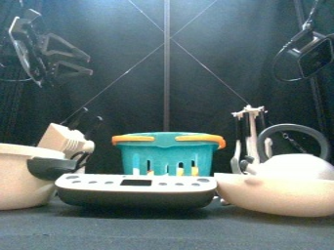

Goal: Grab carrot

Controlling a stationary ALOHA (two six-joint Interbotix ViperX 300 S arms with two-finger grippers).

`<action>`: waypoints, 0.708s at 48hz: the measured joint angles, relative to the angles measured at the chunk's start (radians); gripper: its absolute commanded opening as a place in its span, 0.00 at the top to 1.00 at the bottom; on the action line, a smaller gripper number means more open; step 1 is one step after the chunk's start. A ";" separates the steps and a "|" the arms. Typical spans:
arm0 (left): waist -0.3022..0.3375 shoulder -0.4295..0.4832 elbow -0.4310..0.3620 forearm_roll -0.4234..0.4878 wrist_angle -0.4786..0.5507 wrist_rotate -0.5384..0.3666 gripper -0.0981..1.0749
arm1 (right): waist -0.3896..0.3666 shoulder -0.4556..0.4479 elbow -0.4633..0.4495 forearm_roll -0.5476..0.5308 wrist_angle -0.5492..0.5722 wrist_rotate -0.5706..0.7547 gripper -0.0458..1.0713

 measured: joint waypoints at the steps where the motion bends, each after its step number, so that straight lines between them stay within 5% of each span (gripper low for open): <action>1: 0.000 -0.002 0.000 0.000 0.002 0.000 0.22 | 0.008 0.011 0.003 -0.012 -0.002 0.020 0.11; 12: 0.000 -0.002 0.002 -0.003 0.000 0.002 0.22 | 0.020 0.135 -0.003 -0.028 -0.044 0.066 0.11; 29: 0.000 -0.002 0.000 -0.005 0.002 0.000 0.22 | 0.012 0.152 -0.026 -0.066 0.035 0.060 0.12; 34: 0.002 -0.002 0.002 -0.005 0.002 0.000 0.22 | 0.002 0.152 -0.025 -0.080 0.051 0.058 0.28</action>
